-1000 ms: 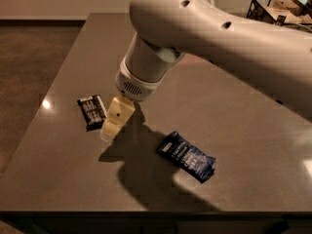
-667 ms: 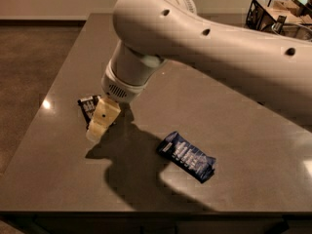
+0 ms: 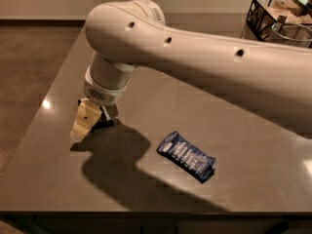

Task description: Pick rxbar chocolate

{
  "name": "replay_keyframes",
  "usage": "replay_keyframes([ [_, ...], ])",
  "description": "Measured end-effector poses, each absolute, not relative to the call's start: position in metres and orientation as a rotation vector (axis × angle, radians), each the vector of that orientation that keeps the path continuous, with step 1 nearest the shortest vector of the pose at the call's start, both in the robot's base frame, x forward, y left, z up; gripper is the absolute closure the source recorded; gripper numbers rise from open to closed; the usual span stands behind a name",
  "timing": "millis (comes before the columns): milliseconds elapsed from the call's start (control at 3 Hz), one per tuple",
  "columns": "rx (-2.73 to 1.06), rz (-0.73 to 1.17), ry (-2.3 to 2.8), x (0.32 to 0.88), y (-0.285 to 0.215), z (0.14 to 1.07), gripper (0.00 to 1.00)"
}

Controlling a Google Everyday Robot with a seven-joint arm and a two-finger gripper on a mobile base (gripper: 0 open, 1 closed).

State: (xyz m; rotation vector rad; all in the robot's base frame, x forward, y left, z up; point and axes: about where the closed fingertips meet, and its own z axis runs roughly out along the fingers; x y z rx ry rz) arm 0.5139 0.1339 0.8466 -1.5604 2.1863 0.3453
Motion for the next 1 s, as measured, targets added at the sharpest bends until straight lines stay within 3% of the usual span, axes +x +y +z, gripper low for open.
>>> replay_keyframes([
  [1000, -1.608, 0.361, 2.226, 0.5298, 0.1378, 0.8345, 0.72],
])
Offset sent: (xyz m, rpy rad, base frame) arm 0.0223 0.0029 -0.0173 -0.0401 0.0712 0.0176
